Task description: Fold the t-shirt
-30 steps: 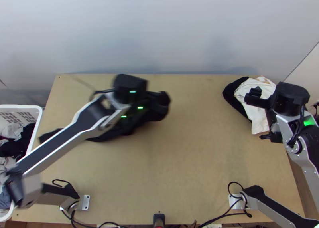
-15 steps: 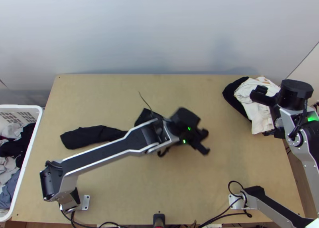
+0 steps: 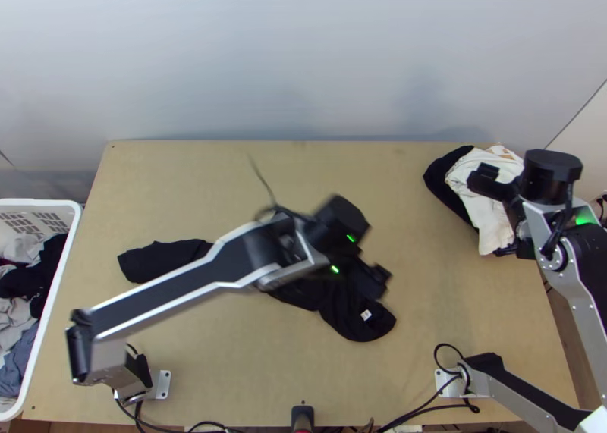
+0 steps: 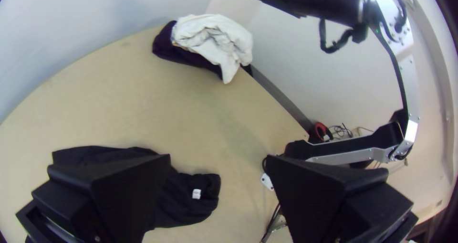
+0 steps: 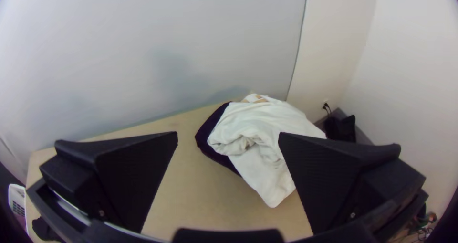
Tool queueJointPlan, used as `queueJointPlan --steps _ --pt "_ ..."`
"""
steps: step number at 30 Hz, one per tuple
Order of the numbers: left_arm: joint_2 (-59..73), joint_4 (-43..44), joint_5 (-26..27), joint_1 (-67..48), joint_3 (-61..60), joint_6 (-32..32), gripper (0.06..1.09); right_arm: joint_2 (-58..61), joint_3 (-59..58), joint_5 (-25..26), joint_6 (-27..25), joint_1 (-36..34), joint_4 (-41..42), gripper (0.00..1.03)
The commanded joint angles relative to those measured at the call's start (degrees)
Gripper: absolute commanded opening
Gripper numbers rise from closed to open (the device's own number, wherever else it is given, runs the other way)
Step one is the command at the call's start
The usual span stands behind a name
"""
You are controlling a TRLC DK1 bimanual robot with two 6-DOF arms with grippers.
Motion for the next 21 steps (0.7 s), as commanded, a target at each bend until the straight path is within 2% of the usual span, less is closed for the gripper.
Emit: queueJointPlan --steps 1,5,10,14,21 --pt "-4.83 -9.7 0.04 11.15 1.14 -0.63 1.04 2.01 0.39 -2.41 1.06 2.56 0.85 0.98" --pt "-9.05 -13.13 0.04 20.82 -5.02 -0.27 1.04 4.65 2.33 -2.5 1.41 4.75 1.03 0.98" --pt "-15.47 -12.78 -0.05 32.86 -17.41 2.71 1.04 7.99 4.17 -2.67 1.41 7.57 1.38 0.97" --pt "-19.34 -11.63 -0.05 41.65 -26.99 4.74 1.03 10.1 3.65 -6.01 0.09 10.29 3.75 0.97" --pt "-25.23 -8.56 0.04 52.99 -38.77 7.2 1.03 15.29 1.36 -8.3 -0.43 15.92 9.11 0.97"
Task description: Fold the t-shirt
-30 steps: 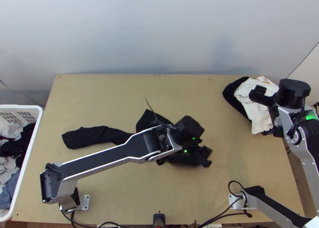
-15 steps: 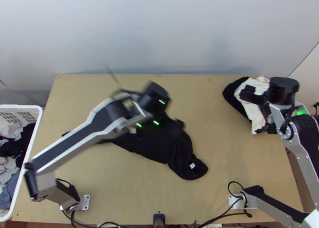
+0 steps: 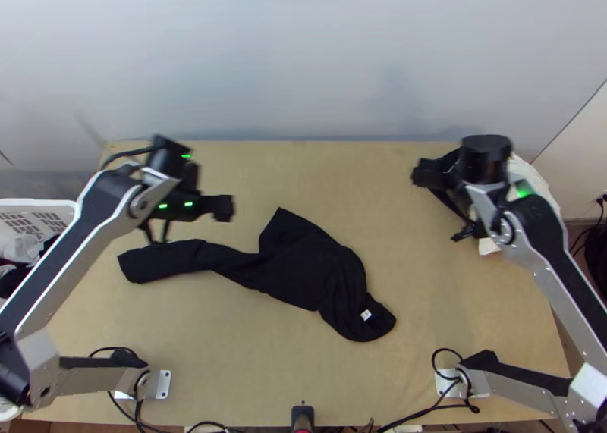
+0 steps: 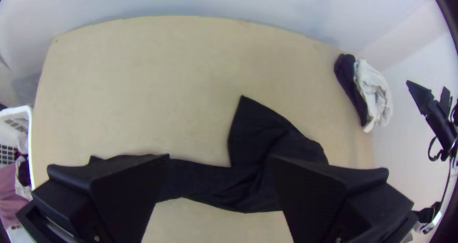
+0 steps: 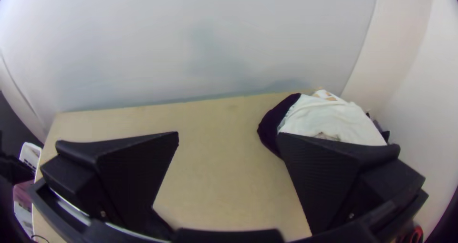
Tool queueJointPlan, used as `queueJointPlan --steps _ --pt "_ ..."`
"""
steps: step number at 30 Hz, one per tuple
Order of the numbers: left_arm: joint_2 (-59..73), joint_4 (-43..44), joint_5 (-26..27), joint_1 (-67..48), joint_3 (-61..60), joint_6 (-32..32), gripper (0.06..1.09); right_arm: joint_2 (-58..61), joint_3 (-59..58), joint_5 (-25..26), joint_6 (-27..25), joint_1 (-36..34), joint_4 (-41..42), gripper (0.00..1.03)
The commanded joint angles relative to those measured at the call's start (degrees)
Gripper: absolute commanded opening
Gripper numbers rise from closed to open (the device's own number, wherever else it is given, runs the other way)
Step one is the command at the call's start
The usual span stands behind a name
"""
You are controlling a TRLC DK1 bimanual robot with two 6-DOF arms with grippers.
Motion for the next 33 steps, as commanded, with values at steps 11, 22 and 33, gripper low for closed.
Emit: queueJointPlan --steps 11,22,33 --pt "-8.5 4.5 0.09 21.77 -21.49 2.87 1.03 20.9 1.75 -12.95 7.5 12.31 5.31 0.98" --pt "-7.88 6.35 -0.27 25.02 -25.18 2.79 1.03 40.32 17.75 -28.06 7.94 16.88 1.71 0.98" --pt "-7.09 8.2 -0.27 34.77 -27.02 6.83 1.03 53.51 27.59 -28.77 7.5 17.93 1.01 0.98"
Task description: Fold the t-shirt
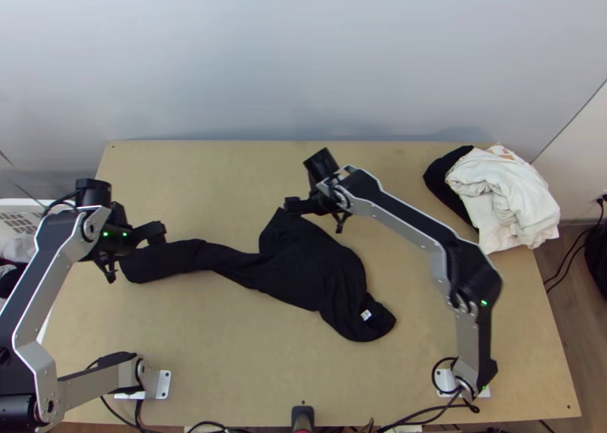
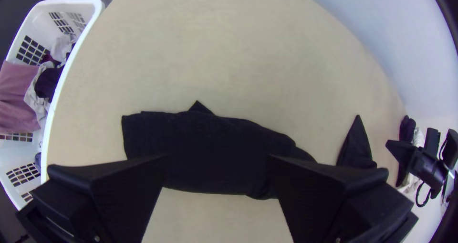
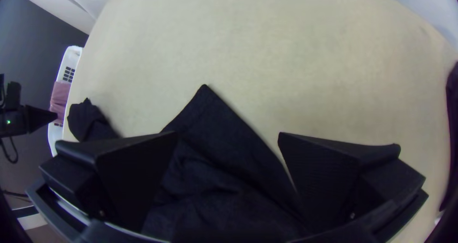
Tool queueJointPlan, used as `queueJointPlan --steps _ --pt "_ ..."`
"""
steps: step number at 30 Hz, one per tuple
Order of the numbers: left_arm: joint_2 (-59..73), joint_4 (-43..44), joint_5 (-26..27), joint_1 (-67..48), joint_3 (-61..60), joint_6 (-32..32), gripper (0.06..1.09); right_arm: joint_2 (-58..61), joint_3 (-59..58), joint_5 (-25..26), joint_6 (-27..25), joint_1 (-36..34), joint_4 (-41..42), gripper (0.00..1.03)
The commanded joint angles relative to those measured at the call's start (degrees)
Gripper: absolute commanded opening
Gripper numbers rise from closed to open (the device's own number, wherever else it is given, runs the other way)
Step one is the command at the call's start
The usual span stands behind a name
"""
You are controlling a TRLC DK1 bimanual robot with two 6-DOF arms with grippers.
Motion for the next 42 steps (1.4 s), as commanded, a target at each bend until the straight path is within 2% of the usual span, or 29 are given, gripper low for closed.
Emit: queueJointPlan --steps 1,11,27,36,39,42 --pt "0.45 0.79 0.0 5.77 -1.3 2.22 1.03 8.75 7.05 -1.05 -0.13 1.04 -0.3 0.98" --pt "0.54 1.31 0.0 8.23 -3.41 3.98 1.03 14.55 14.87 -0.96 -0.83 0.6 -0.74 0.98" --pt "5.19 11.6 0.0 9.29 -8.07 4.15 1.03 16.92 19.79 -1.05 -0.92 0.69 -5.75 0.98" --pt "8.01 14.94 0.0 9.11 -9.56 3.71 0.73 17.8 22.17 -1.05 -1.36 0.51 -5.75 0.98" --pt "8.01 15.82 0.0 9.11 -10.0 3.63 0.57 18.86 23.05 -1.05 -1.27 0.51 -6.02 0.98" --pt "7.3 16.17 0.0 9.11 -10.09 3.63 0.35 20.53 24.8 -1.14 -1.27 0.69 -7.34 0.98"
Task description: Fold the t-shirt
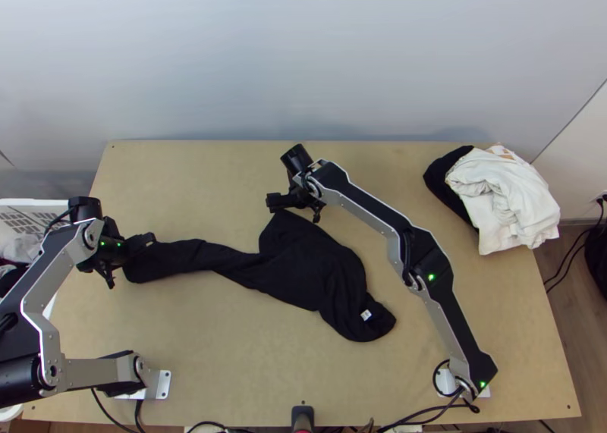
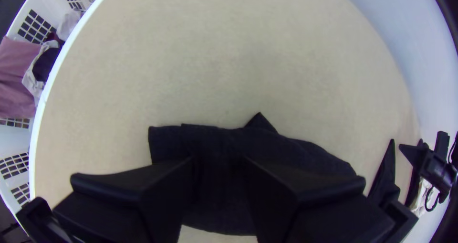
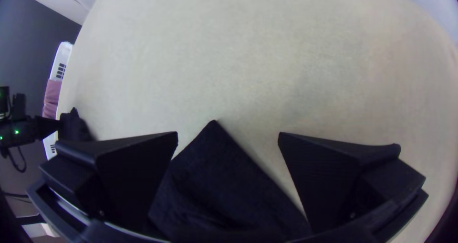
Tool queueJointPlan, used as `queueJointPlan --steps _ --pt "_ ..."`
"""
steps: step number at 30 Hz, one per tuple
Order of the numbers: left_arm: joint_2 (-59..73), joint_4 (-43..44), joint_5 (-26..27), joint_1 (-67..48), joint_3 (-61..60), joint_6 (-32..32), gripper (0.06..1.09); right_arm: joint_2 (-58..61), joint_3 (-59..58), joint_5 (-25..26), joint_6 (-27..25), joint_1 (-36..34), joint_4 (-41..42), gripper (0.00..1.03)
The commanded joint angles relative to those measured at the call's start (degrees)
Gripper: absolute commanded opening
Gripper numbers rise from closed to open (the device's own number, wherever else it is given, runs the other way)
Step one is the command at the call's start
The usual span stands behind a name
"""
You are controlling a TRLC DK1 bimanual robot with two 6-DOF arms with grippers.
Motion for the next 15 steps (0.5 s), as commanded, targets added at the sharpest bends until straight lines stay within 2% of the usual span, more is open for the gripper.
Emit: queueJointPlan --steps 1,3,4,8,14,15 --pt "-0.3 1.5 0.02 0.0 -0.71 -0.11 0.28 3.05 3.85 -0.11 0.1 0.25 -2.16 0.98" --pt "-1.18 2.29 0.02 -0.27 -0.8 0.24 0.13 3.93 5.34 -0.2 0.1 0.42 -2.95 0.98" --pt "-1.8 2.82 0.02 -0.27 -0.89 0.33 0.1 3.93 5.52 -0.2 0.1 0.6 -2.95 0.98" --pt "-3.73 2.82 0.02 -0.27 -0.62 0.33 0.1 4.01 5.61 -0.2 0.1 0.86 -4.27 0.93" --pt "-5.23 2.47 0.02 -0.09 -0.45 0.15 0.1 3.84 5.52 -0.2 -0.86 1.13 -7.52 0.92" --pt "-5.31 2.47 0.02 0.0 -0.45 0.06 0.1 3.84 5.43 -0.2 -1.21 1.22 -7.61 0.86"
